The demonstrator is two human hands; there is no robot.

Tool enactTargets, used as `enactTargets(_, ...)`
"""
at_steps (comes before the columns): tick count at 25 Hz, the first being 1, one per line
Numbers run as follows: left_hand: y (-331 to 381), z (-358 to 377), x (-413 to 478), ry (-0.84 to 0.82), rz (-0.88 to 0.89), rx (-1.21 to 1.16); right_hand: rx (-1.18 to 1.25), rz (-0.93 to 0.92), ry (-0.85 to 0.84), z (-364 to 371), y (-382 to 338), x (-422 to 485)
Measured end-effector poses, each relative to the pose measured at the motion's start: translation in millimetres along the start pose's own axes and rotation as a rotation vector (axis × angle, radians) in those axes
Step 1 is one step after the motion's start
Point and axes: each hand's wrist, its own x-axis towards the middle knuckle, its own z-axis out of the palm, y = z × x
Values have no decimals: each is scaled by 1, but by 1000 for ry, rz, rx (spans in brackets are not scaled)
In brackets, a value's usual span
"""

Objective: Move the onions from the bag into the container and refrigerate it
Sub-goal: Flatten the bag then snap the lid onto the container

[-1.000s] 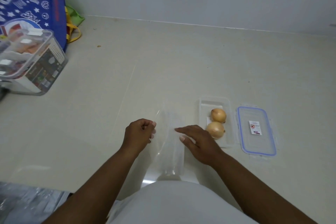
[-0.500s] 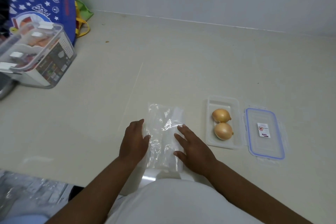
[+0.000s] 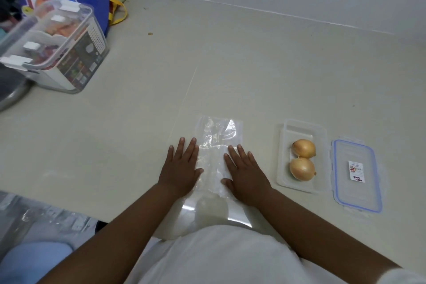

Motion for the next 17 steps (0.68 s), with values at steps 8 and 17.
enactTargets(8, -55, -25, 60, -70, -2, -31, 42, 40, -39, -25, -4, 78)
enactTargets(17, -41, -34, 50, 196, 5, -221, 110, -62, 207, -34, -13, 46)
